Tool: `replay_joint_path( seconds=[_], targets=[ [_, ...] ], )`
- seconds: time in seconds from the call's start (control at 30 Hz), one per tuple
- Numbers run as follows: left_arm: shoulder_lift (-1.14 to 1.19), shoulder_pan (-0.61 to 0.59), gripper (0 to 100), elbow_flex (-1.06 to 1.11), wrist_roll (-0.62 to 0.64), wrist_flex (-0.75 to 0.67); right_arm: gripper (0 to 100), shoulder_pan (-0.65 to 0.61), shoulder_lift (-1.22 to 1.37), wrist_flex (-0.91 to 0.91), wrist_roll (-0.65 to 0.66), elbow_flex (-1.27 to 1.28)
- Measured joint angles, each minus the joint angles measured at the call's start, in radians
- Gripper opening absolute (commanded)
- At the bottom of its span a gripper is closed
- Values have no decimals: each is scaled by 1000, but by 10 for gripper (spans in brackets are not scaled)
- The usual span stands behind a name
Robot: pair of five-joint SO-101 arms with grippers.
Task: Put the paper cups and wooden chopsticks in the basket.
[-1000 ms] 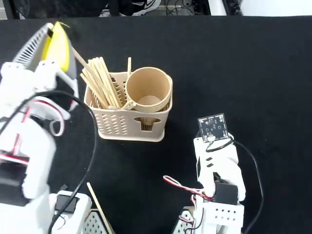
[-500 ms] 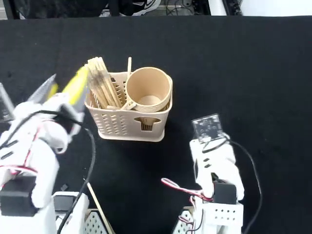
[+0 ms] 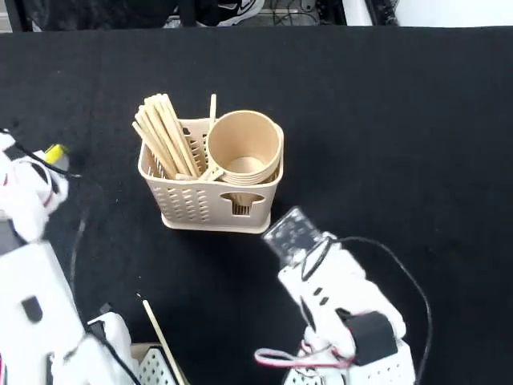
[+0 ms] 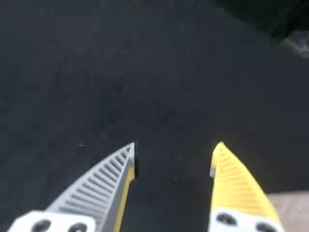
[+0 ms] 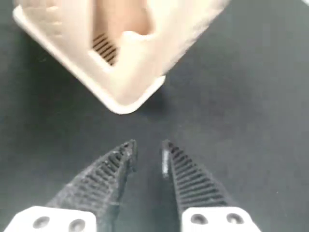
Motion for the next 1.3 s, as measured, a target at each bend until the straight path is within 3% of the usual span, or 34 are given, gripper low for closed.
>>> replay_joint_path(
  seconds=[0.2,0.33,0.47,0.6,0.8,0.9,1.03,1.3],
  targets=[
    [270,-87,253,-74,-34,-61,47,-287,0,75,-5,-58],
    [394,-141,252,-166,-66,-63,47,-485,54,40,-77,-64],
    [470,-175,252,-226,-71,-63,48,-700,249,-81,-181,-64],
    [474,-193,252,-255,-71,-63,47,-847,511,-319,-361,-64],
    [476,-189,252,-265,-71,-95,51,-893,867,-743,-608,-64],
    [476,-189,252,-265,-71,-106,63,-891,1031,-867,-720,-94],
    [476,-189,252,-265,-71,-106,149,-893,1261,-904,-853,-189],
    [476,-189,252,-265,-71,-106,132,-913,1640,-755,-1017,-496]
  ],
)
